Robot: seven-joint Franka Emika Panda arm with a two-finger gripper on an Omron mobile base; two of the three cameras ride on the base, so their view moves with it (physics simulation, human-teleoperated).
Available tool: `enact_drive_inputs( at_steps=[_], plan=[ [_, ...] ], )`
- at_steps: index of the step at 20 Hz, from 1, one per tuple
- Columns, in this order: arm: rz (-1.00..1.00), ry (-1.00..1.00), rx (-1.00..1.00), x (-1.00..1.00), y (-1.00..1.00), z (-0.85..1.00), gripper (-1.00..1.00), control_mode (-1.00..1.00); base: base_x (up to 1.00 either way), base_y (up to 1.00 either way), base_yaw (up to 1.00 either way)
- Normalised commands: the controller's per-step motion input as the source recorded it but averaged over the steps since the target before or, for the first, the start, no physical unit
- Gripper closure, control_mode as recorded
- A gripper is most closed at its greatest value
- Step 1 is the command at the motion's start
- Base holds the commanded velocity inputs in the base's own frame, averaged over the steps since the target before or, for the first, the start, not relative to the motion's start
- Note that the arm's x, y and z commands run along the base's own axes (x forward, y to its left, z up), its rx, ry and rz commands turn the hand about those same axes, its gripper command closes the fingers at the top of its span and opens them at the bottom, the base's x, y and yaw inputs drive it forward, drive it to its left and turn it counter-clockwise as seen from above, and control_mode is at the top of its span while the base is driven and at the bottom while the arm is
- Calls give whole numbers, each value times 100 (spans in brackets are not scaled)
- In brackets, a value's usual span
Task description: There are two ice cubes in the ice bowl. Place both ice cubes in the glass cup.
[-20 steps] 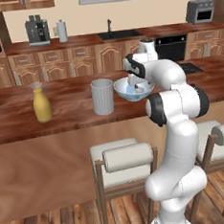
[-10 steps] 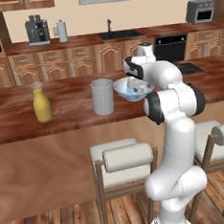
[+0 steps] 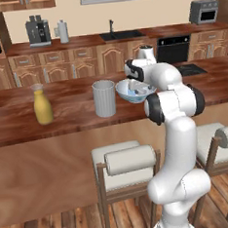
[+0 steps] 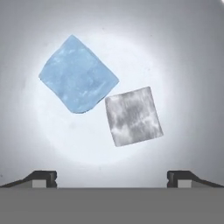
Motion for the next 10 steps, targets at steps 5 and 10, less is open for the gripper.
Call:
enact_drive_inputs(
  at_steps=[5, 10],
  plan=[
    [0, 0, 0, 9, -6, -22, -100, -100, 0, 0, 0],
    [0, 0, 0, 11, -16, -25, -100, -100, 0, 0, 0]
  ],
)
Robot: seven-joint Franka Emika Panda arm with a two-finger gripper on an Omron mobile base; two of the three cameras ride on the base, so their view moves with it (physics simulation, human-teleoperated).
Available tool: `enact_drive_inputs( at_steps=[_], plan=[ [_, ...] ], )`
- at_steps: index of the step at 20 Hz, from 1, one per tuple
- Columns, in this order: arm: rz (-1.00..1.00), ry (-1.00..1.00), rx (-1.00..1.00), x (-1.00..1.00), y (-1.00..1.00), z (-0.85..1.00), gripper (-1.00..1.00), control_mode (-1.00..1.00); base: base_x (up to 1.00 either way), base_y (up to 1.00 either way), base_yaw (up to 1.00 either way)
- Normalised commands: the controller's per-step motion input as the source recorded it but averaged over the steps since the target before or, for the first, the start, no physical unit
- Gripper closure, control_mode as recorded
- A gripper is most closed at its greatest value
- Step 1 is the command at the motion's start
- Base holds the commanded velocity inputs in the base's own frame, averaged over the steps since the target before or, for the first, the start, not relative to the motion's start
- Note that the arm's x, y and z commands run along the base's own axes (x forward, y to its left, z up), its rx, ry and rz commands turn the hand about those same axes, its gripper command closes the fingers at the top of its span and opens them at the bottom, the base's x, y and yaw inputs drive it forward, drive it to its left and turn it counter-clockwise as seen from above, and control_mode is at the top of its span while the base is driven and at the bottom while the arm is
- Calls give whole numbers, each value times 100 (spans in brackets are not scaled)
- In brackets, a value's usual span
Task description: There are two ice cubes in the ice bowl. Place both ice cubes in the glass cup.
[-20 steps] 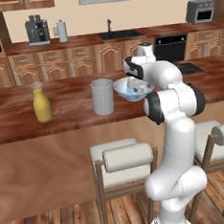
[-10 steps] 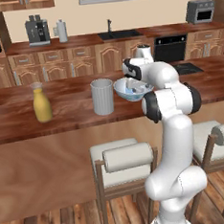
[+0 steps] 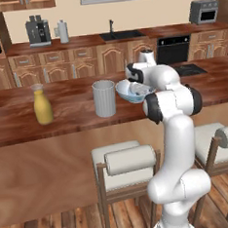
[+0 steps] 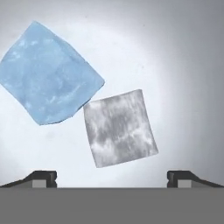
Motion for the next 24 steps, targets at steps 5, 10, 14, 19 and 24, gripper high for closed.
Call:
enact_drive_inputs(
  at_steps=[5, 10, 14, 19, 24],
  plan=[
    [0, 0, 0, 34, -2, -15, -100, -100, 0, 0, 0],
    [0, 0, 0, 44, 0, -6, -100, -100, 0, 0, 0],
    [0, 0, -1, 29, 0, -25, -100, -100, 0, 0, 0],
    [0, 4, -7, -28, 11, -55, 100, -100, 0, 0, 0],
    [0, 0, 1, -55, 17, -3, 100, -100, 0, 0, 0]
  ],
)
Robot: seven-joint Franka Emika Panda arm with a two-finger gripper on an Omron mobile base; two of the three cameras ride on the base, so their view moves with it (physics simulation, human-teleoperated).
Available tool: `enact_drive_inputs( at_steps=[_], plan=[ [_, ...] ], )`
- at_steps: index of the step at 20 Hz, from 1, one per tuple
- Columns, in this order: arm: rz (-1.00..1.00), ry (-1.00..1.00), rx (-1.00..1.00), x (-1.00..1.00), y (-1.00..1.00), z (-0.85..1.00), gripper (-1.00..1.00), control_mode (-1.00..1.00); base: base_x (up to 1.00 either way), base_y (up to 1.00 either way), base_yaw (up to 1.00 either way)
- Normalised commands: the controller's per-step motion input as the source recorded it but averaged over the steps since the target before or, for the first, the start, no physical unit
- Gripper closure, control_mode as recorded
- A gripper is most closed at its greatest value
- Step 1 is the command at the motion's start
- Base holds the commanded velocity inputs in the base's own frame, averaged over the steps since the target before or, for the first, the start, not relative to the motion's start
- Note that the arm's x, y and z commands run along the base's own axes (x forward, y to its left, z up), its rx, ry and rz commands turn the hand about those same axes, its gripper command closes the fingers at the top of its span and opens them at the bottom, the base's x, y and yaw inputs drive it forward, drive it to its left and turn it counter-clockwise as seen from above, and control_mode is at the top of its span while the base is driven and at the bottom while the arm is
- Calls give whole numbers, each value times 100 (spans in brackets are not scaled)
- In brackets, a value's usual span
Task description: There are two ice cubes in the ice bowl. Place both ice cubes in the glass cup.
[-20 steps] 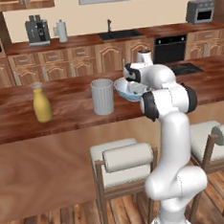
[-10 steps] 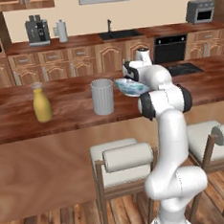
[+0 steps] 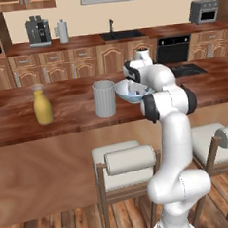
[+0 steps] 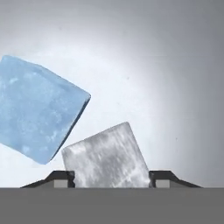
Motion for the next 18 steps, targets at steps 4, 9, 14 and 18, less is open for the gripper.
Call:
enact_drive_inputs(
  at_steps=[4, 9, 14, 18],
  plan=[
    [0, -7, 3, -39, 17, 76, 100, -100, 0, 0, 0],
    [0, -11, 1, -33, 22, 100, 100, -100, 0, 0, 0],
    [0, -11, 1, -85, 47, 80, 100, -100, 0, 0, 0],
    [0, -11, 1, -100, 53, 53, 100, -100, 0, 0, 0]
  ],
)
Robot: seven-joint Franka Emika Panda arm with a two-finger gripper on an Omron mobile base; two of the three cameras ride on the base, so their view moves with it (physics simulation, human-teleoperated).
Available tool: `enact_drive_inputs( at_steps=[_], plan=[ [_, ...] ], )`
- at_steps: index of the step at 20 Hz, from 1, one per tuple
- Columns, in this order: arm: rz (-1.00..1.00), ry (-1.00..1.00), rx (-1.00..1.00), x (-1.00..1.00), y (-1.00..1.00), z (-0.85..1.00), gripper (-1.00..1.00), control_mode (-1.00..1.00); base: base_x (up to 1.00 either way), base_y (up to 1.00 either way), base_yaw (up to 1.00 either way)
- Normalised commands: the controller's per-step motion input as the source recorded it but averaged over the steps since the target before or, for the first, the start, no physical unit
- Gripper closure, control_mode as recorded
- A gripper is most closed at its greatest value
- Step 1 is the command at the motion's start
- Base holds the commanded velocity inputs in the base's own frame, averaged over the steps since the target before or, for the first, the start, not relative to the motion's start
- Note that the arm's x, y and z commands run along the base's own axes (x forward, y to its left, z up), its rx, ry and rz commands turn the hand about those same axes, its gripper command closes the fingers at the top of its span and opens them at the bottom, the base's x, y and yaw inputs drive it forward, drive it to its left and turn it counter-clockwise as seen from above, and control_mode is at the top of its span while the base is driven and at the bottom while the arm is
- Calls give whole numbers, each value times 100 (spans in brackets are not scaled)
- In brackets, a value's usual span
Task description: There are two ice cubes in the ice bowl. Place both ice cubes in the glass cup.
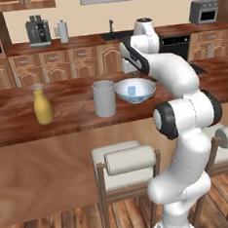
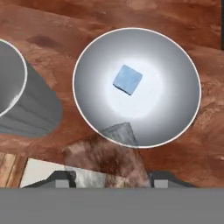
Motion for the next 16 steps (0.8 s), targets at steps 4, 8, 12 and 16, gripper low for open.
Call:
enact_drive_inputs(
  at_steps=[4, 8, 12, 16],
  plan=[
    [-4, -3, 3, -77, 68, 53, 100, -100, 0, 0, 0],
    [-6, -4, 0, -46, 87, 9, 100, -100, 0, 0, 0],
    [0, -7, 0, -11, 70, 4, 100, -100, 0, 0, 0],
    [-3, -4, 0, 7, 46, 35, 100, -100, 0, 0, 0]
  ],
)
